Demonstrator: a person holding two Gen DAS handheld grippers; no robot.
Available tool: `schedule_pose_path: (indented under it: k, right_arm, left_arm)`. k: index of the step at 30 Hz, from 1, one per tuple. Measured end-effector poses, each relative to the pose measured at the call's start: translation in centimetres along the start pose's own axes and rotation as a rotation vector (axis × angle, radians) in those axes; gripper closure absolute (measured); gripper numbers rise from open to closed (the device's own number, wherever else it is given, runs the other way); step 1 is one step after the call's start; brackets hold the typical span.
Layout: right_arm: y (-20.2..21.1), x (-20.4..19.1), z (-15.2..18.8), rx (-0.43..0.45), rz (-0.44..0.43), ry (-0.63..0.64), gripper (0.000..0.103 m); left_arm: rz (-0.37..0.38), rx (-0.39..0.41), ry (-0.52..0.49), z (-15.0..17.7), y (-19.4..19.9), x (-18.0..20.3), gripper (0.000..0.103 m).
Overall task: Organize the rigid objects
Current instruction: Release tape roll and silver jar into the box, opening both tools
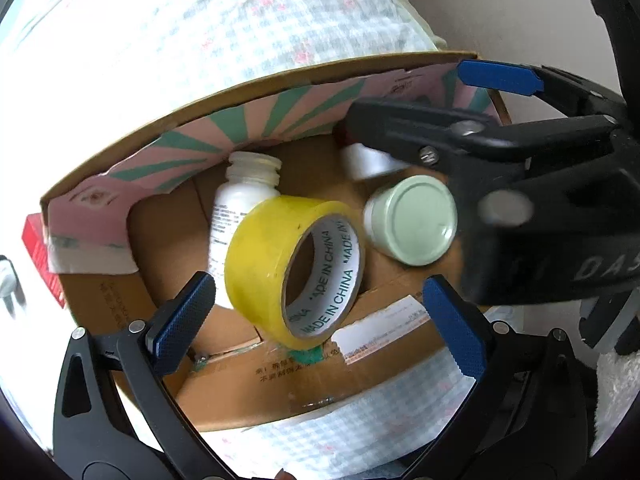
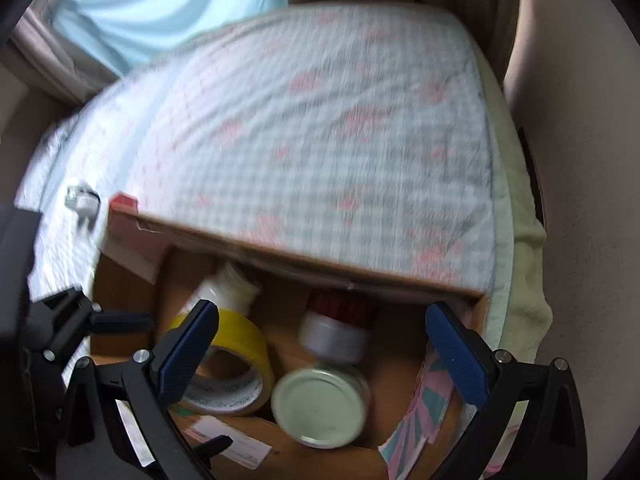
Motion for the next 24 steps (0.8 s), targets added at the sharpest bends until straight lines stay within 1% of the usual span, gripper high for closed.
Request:
schedule_pose_path:
  k: [4,5,8,15,19,21,24]
  right_arm:
    - [0.5,0.1,0.0,0.007,0.012,-0.025,0.000]
    - [0.7,0.2,0.0,0.007,0.012,-0.037,0.000]
    - [1.1,0.2,0.0,0.002,0.004,-0.067,0.000]
    - [2.6,-0.2,0.0,0.004,0.039,-0.067,0.000]
    - [3.8,-0.4,0.4,-0.001,0.049,-0.111,0.000]
    - [4.8,-0.6,0.4,0.002,0.048,-0.129,0.000]
    - [6.5,-1.1,0.3,0.014,0.056,-0.142,0.000]
  left_arm:
    - [0.002,0.024,0.003,0.2,1.7,-0.4,0.001]
    - [0.002,0.030,0.001,-0.2,1.4,-0.2,0.001]
    - [-0.001,0.043,-0.006,-0.3,2.0,-0.1,0.001]
    - [-0.008,0.093,-0.005,0.1,4.6,-0.2,0.001]
    - [-0.020,0.109,0.008,0.5,6.8,-0.3,0.001]
    - [-0.007,0.130,0.018,0.8,8.1,-0.6,0.001]
    - [-0.023,0.164,0.021,1.4,10.4,-1.3,0.001]
Point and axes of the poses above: each gripper's, at about its wrist camera, not at the fingertips, and y roughly against the way its jaws point, x to its right, z to its underside, the point moved 5 cm from there along -y, roughly the way its jaws point, and after that the axes turned 8 degrees about x, right-handed, at the moved point
